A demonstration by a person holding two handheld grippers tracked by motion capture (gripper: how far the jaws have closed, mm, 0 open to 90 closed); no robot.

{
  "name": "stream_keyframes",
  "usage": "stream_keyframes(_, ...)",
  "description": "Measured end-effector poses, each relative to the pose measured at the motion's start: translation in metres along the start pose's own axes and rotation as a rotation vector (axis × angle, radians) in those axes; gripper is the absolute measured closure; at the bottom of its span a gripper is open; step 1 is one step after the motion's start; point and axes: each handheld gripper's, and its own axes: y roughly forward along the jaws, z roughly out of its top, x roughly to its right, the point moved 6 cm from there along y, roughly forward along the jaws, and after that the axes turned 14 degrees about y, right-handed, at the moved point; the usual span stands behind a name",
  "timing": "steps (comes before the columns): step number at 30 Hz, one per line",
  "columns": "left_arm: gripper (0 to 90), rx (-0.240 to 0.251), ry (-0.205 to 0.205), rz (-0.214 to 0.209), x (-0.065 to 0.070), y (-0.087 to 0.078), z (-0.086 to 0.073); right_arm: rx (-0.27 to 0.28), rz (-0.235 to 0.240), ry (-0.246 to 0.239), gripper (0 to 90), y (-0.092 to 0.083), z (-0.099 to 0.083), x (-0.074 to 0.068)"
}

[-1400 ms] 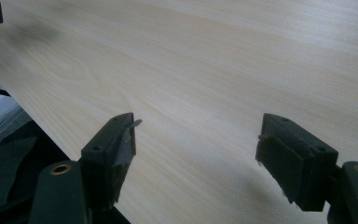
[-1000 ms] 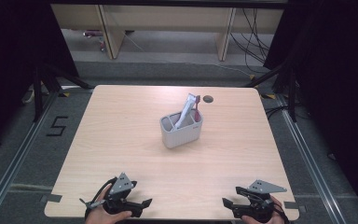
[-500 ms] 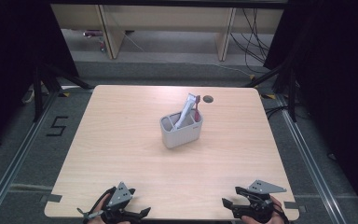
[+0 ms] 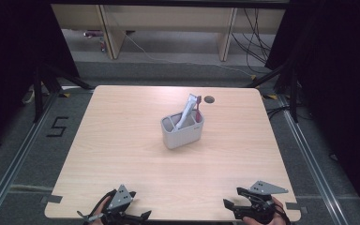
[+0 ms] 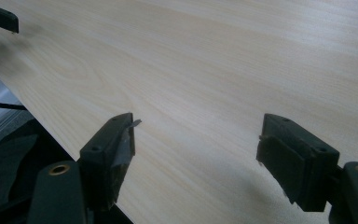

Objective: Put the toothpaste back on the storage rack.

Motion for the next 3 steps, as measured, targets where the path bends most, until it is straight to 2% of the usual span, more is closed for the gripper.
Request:
stream_keyframes(2, 15.3, 0.005, -0.007, -0.004, 0.0003, 0.0006, 0.0000, -0.001, 0.008, 0.006, 27.3, 0.0005, -0.0002, -0.0005)
stream_keyframes(3, 15.3, -0.016, 0.012, 0.003, -0.0022, -0.0005, -0.0015, 0.001, -0.004, -0.001, 27.2, 0.0001, 0.0001, 0.0004)
